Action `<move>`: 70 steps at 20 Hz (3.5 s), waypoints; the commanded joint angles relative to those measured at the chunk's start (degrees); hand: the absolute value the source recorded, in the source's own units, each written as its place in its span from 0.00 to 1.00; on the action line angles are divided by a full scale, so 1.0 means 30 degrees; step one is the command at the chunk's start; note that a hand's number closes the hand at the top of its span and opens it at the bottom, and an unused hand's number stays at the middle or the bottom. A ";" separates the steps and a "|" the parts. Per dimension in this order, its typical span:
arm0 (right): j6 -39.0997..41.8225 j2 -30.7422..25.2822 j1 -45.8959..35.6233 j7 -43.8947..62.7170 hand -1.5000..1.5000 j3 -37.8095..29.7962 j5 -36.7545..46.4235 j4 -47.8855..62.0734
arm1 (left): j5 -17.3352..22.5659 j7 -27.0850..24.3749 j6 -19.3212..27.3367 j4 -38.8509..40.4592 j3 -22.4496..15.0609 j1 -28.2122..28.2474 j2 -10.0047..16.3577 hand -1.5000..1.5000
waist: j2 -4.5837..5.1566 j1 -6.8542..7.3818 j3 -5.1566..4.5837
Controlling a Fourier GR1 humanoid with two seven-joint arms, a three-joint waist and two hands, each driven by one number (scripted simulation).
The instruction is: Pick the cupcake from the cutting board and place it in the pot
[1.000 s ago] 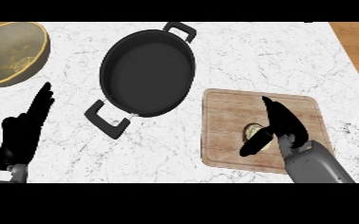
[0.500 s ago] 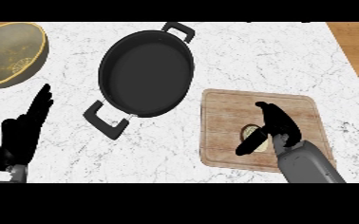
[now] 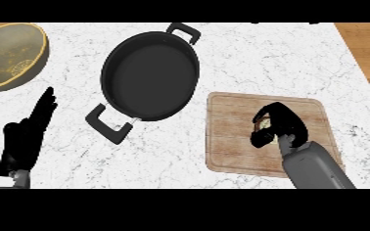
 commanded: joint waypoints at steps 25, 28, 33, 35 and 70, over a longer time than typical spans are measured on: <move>-0.2180 0.6029 -1.7864 0.5138 1.00 0.8618 0.7629 0.5581 | -0.1067 0.0649 -0.0838 0.1318 -0.1495 -0.2683 -0.0953 0.50 | 0.0028 0.2907 -0.0009; -0.3601 0.6029 -1.8832 0.5646 1.00 0.7578 0.7709 0.5953 | -0.1077 0.0628 -0.1114 0.0975 -0.1574 -0.2657 -0.0735 0.50 | 0.0070 0.3064 0.0044; -0.5146 0.6029 -2.0298 0.6052 1.00 0.6964 0.7956 0.6796 | -0.0848 0.0548 -0.1090 0.1236 -0.1293 -0.2940 -0.0899 0.50 | 0.0256 0.2848 0.0033; -0.5867 0.6029 -2.0723 0.5697 1.00 0.6780 0.8081 0.7542 | -0.1298 0.0468 -0.0638 0.1282 -0.1635 -0.2889 -0.1298 0.50 | 0.0356 0.2653 0.0051; -1.4322 0.6044 -2.0859 -0.6003 0.00 0.1299 0.3114 2.0530 | -0.1185 0.0114 -0.0962 0.0591 -0.0512 -0.2484 -0.0946 0.50 | 0.0974 0.2418 0.0147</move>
